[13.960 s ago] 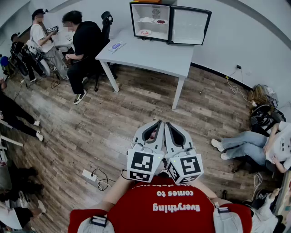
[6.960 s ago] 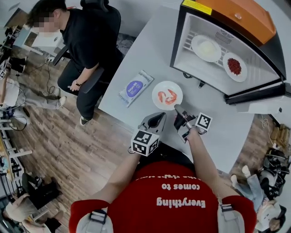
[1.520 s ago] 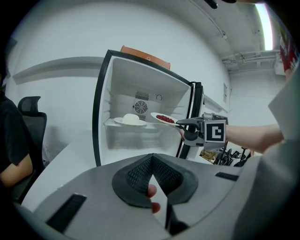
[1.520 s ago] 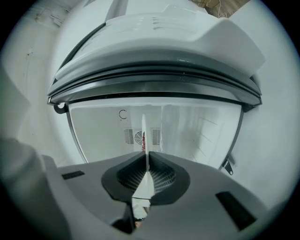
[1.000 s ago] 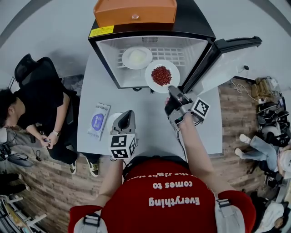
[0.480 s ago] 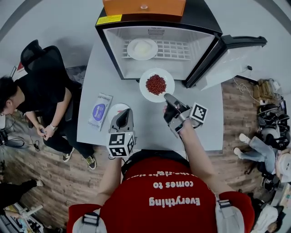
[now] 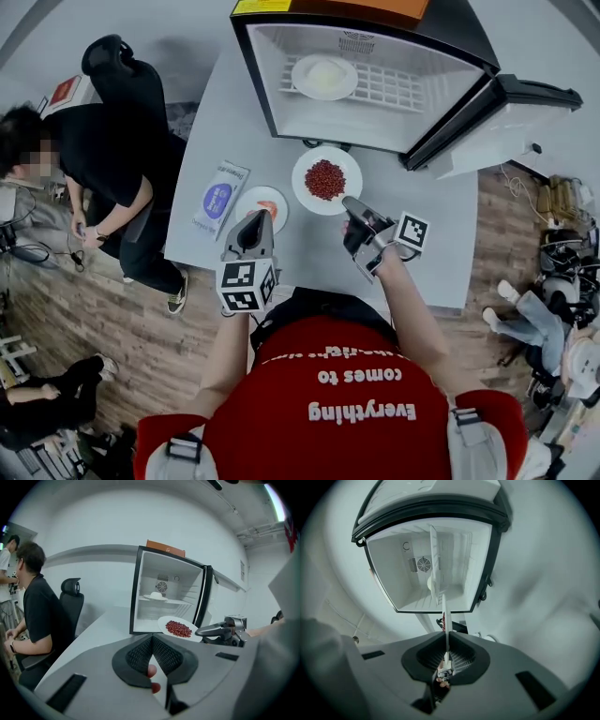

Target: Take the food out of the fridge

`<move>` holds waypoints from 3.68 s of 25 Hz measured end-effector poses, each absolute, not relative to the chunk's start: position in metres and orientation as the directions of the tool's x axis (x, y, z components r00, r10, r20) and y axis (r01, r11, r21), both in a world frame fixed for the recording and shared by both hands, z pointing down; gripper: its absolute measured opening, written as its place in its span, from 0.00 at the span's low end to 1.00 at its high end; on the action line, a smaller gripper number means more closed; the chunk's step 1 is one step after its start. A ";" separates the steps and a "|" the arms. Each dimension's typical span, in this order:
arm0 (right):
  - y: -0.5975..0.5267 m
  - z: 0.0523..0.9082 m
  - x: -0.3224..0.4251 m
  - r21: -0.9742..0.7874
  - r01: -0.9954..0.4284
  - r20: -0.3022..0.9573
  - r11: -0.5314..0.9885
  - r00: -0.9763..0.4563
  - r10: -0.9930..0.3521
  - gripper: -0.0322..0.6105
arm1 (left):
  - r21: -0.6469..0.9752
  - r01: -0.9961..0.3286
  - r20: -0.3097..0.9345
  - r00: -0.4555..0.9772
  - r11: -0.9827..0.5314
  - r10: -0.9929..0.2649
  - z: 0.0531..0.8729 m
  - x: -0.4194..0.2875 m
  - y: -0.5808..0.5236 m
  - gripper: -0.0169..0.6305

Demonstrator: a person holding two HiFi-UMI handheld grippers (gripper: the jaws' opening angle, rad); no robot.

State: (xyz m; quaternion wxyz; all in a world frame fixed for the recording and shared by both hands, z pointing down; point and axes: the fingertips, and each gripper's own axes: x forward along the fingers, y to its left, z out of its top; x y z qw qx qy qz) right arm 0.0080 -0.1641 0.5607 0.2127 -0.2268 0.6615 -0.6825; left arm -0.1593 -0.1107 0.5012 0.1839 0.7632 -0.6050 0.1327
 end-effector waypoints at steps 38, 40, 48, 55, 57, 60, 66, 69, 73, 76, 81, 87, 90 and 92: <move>-0.134 0.726 -0.012 -0.797 -0.477 0.595 -0.370 -0.725 -0.347 0.09 | 0.107 -0.990 0.499 0.132 -0.090 -0.857 0.531 -0.192 -0.081 0.04; -0.132 0.730 -0.011 -0.753 -0.539 0.651 -0.376 -0.690 -0.315 0.10 | 0.110 -0.989 0.489 0.142 -0.100 -0.861 0.528 -0.189 -0.086 0.04; -0.122 0.740 -0.010 -0.504 -0.805 0.864 -0.313 -0.476 -0.167 0.19 | 0.121 -0.984 0.445 0.168 -0.127 -0.880 0.518 -0.180 -0.101 0.04; -0.118 0.742 -0.015 -0.342 -0.907 0.938 -0.246 -0.344 -0.037 0.27 | 0.169 -0.976 0.427 0.195 -0.134 -0.883 0.519 -0.176 -0.106 0.04; -0.113 0.743 -0.011 -0.297 -0.931 0.952 -0.212 -0.306 0.009 0.27 | 0.171 -0.975 0.419 0.201 -0.141 -0.885 0.517 -0.175 -0.109 0.04; -0.112 0.737 0.000 -0.277 -0.933 0.959 -0.231 -0.285 0.000 0.26 | 0.166 -0.976 0.397 0.200 -0.144 -0.896 0.509 -0.175 -0.115 0.04; -0.125 0.654 -0.012 -0.622 -0.688 0.780 -0.374 -0.588 -0.217 0.22 | 0.184 -0.967 0.362 0.234 -0.177 -0.902 0.491 -0.166 -0.125 0.04; -0.145 0.599 -0.015 -0.764 -0.565 0.645 -0.311 -0.671 -0.367 0.11 | 0.174 -0.960 0.342 0.267 -0.219 -0.901 0.480 -0.157 -0.135 0.04; -0.168 0.522 -0.015 -0.958 -0.253 0.281 -0.132 -0.754 -0.594 0.07 | 0.164 -0.948 0.318 0.312 -0.272 -0.896 0.464 -0.136 -0.144 0.04; -0.167 0.474 -0.006 -0.996 0.025 -0.075 0.086 -0.761 -0.644 0.07 | 0.162 -0.935 0.309 0.352 -0.316 -0.884 0.456 -0.114 -0.142 0.04; -0.130 0.463 0.021 -0.955 0.237 -0.293 0.177 -0.673 -0.679 0.07 | 0.208 -0.887 0.325 0.461 -0.413 -0.826 0.459 -0.077 -0.132 0.04; -0.124 0.460 0.022 -0.949 0.237 -0.315 0.208 -0.687 -0.655 0.07 | 0.216 -0.849 0.336 0.528 -0.482 -0.780 0.462 -0.052 -0.134 0.03; -0.125 0.453 0.016 -0.944 0.237 -0.330 0.230 -0.706 -0.627 0.07 | 0.203 -0.832 0.338 0.554 -0.516 -0.760 0.461 -0.045 -0.135 0.03; -0.127 0.451 0.012 -0.943 0.231 -0.331 0.239 -0.721 -0.609 0.07 | 0.198 -0.822 0.337 0.569 -0.534 -0.750 0.459 -0.042 -0.136 0.03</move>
